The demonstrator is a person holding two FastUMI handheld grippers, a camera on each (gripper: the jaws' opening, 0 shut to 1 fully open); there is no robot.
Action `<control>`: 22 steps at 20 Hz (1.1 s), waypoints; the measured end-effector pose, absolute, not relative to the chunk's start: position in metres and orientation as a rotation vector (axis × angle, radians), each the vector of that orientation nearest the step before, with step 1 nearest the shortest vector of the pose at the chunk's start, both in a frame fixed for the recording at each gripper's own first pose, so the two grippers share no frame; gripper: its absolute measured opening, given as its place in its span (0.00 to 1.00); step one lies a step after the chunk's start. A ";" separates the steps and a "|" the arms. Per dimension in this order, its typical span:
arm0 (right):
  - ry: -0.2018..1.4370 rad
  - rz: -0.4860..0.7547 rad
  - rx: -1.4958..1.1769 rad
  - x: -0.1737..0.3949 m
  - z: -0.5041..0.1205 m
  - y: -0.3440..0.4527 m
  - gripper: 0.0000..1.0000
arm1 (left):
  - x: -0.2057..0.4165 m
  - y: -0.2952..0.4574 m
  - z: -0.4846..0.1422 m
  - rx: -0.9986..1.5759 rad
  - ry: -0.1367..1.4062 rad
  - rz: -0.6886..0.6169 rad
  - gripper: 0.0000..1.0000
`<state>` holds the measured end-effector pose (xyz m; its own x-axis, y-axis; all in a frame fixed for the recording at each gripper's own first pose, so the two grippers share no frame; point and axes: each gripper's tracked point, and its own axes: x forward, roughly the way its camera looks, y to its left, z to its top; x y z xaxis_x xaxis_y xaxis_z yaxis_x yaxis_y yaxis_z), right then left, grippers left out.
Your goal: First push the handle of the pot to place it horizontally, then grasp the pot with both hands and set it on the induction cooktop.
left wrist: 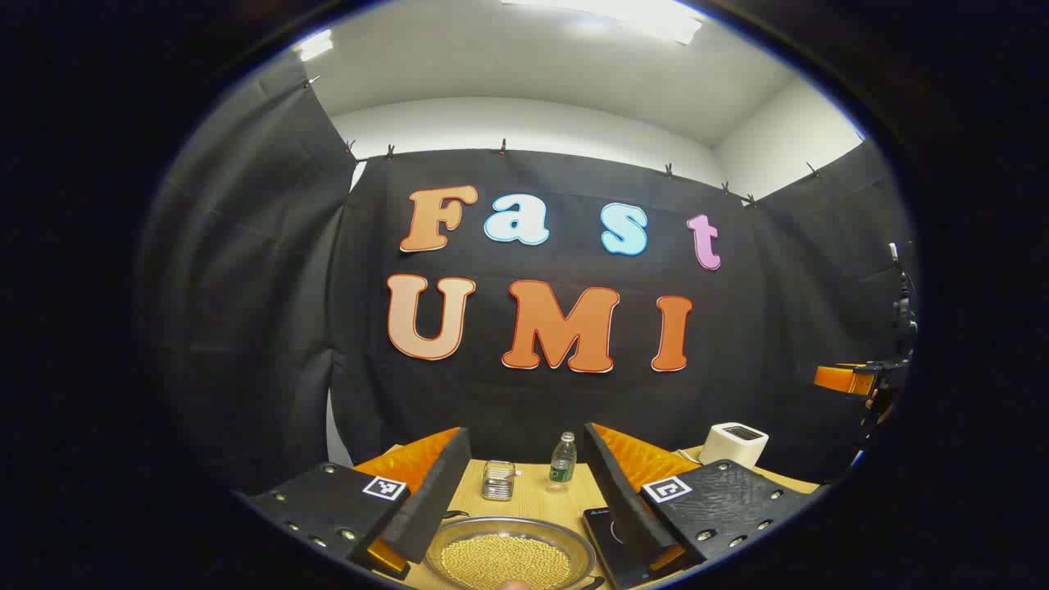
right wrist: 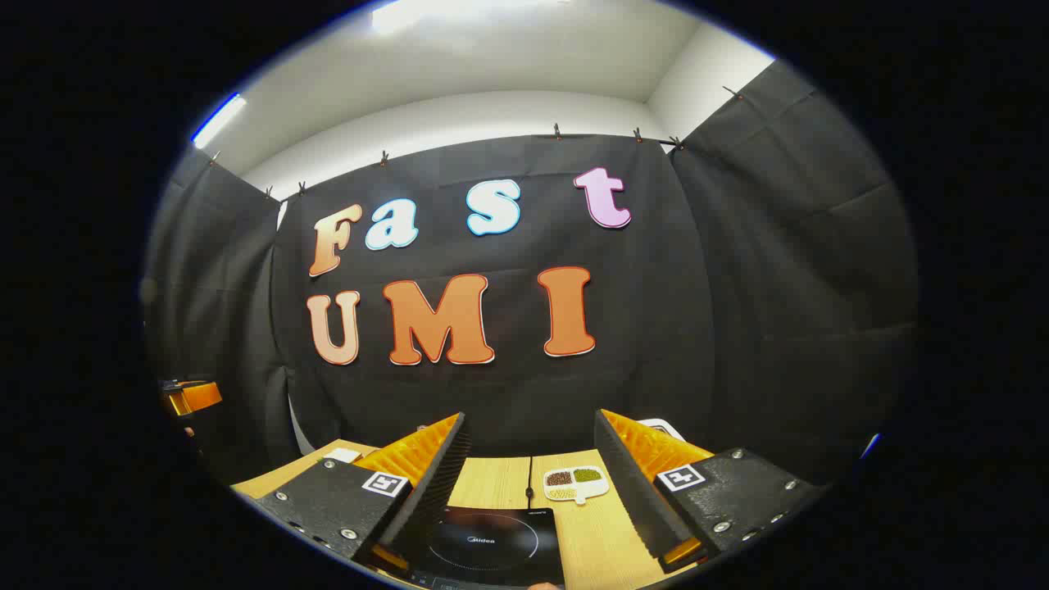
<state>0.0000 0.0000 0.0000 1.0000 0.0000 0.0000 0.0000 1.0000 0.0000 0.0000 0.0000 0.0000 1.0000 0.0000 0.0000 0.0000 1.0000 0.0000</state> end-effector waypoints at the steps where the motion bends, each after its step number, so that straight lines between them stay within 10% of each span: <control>1: 0.001 0.004 0.002 0.000 0.000 0.000 0.95 | 0.000 0.001 0.001 -0.001 0.000 0.000 0.89; 22: 0.012 0.009 0.014 -0.010 0.001 -0.007 0.95 | -0.006 0.005 0.004 0.015 -0.015 0.008 0.89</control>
